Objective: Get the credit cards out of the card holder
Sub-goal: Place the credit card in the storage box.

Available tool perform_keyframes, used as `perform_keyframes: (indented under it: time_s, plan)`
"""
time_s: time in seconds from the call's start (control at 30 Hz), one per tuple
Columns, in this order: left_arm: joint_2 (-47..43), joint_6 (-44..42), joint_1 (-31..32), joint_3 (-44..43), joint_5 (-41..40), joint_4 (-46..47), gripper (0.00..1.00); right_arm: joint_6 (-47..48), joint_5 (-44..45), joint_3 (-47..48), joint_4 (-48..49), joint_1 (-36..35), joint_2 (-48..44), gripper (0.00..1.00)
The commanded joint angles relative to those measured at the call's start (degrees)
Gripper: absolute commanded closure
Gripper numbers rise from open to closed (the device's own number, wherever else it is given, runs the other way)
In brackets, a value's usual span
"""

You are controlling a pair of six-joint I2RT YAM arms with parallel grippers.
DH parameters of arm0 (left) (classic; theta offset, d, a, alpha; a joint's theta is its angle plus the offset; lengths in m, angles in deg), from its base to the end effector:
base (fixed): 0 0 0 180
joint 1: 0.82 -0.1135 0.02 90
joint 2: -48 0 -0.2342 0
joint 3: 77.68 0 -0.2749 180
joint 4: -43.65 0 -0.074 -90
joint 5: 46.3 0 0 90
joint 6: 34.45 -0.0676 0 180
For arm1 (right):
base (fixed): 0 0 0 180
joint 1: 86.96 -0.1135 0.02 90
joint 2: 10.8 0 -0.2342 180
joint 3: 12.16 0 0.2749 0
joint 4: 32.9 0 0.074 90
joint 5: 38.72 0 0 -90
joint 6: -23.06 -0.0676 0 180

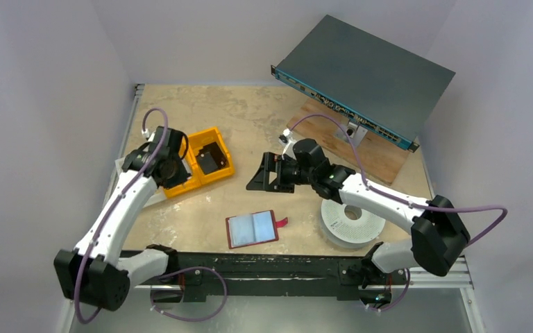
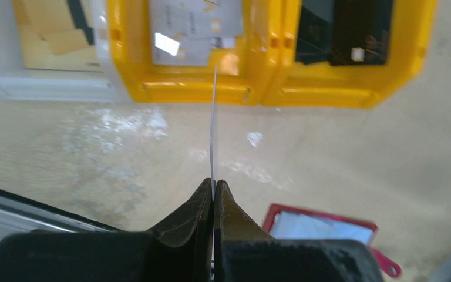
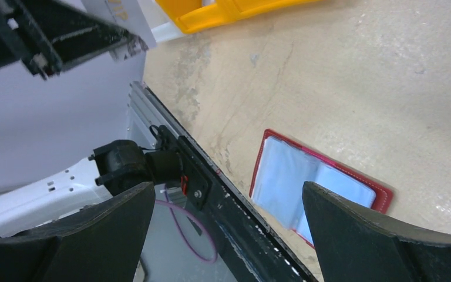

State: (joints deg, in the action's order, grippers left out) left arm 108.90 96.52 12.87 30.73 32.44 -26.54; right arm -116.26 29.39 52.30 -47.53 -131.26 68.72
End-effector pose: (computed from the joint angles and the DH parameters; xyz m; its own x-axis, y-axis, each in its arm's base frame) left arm 0.2435 -0.0457 0.2482 -0.7211 -0.4862 -0.4935 -0.4463 0.8709 -0.2057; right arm 0.2412 0.2706 0.2046 -0.8983 0.1066 -0.4262 -0.3047 0.5478 0.7792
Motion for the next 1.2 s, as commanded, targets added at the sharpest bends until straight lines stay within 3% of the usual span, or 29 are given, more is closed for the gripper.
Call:
perform_keyframes:
  time_s: [0.0,0.43,0.7,0.83,0.9,1.17]
  plan:
    - [7.9,-3.7,-2.4,-5.1,-15.0,-1.5,1.00,2.6,2.8,-1.4,-1.8,0.0,-3.2,0.01]
    - [30.9,-8.7,-7.5,-17.0,-17.4,2.5,1.00,3.6,3.3,-2.7,-2.7,-0.1,-4.8,0.01]
    - [39.8,-9.6,-9.0,-18.6,-18.1,2.3,1.00,4.3,2.9,-2.5,-3.7,-0.1,-4.7,0.01]
    - [40.2,-9.9,-9.3,-19.4,-16.6,1.7,0.85,5.3,3.0,-1.1,-5.2,0.0,-3.4,0.01]
    - [39.2,-10.0,-9.3,-19.4,-15.7,1.8,0.72,5.5,3.1,-0.7,-5.4,-0.1,-3.2,0.01]
    - [32.3,-11.3,-9.3,-19.7,-12.7,0.3,0.47,5.9,4.6,0.7,-6.3,0.0,-2.4,0.01]
